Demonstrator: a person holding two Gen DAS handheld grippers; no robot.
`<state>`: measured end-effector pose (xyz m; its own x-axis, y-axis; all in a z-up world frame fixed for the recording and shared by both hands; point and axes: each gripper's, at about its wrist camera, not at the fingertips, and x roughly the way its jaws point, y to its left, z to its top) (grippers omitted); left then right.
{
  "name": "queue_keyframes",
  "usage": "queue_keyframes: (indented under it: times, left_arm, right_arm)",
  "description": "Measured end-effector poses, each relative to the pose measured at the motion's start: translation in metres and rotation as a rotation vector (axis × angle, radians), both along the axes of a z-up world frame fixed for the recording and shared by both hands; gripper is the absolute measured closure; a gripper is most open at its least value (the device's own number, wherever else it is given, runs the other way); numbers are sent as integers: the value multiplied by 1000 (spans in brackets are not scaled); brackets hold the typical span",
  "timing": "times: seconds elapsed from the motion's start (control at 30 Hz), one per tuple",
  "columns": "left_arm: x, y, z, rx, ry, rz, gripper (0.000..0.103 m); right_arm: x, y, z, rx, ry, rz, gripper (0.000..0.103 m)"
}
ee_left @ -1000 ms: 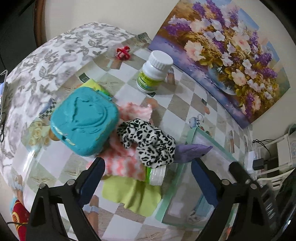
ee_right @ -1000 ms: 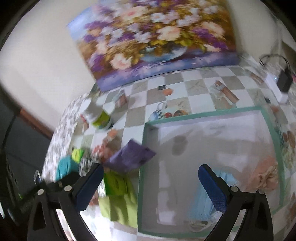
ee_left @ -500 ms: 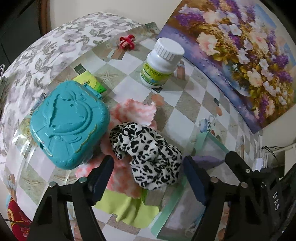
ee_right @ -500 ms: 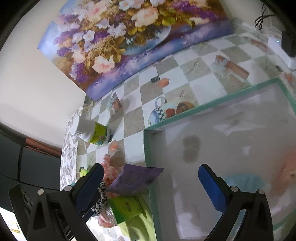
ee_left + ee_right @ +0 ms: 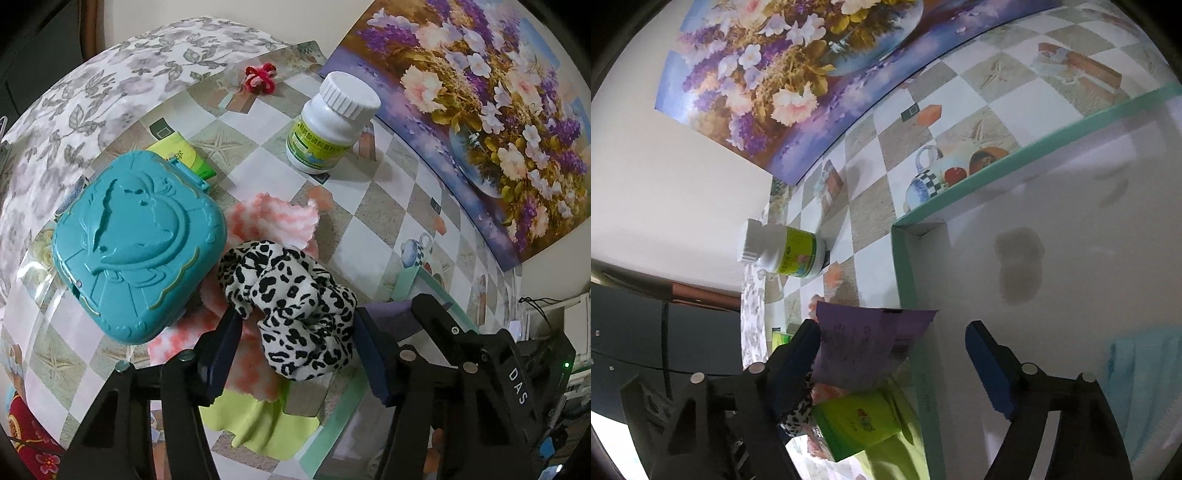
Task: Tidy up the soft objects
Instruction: 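Grasp the leopard scrunchie with the left tool while the right tool grasps the purple packet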
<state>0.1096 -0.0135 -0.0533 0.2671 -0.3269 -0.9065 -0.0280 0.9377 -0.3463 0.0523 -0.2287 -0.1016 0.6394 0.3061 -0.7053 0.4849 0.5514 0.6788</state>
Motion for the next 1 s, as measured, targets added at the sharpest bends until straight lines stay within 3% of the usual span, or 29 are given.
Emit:
queue_keyframes:
  times: [0.9, 1.0]
  left_arm:
    - [-2, -6, -8, 57, 19, -33, 46]
    - [-1, -8, -9, 61, 27, -39, 47]
  right_arm:
    - [18, -3, 5, 35, -53, -14, 23]
    - [21, 0, 6, 6, -41, 0, 31]
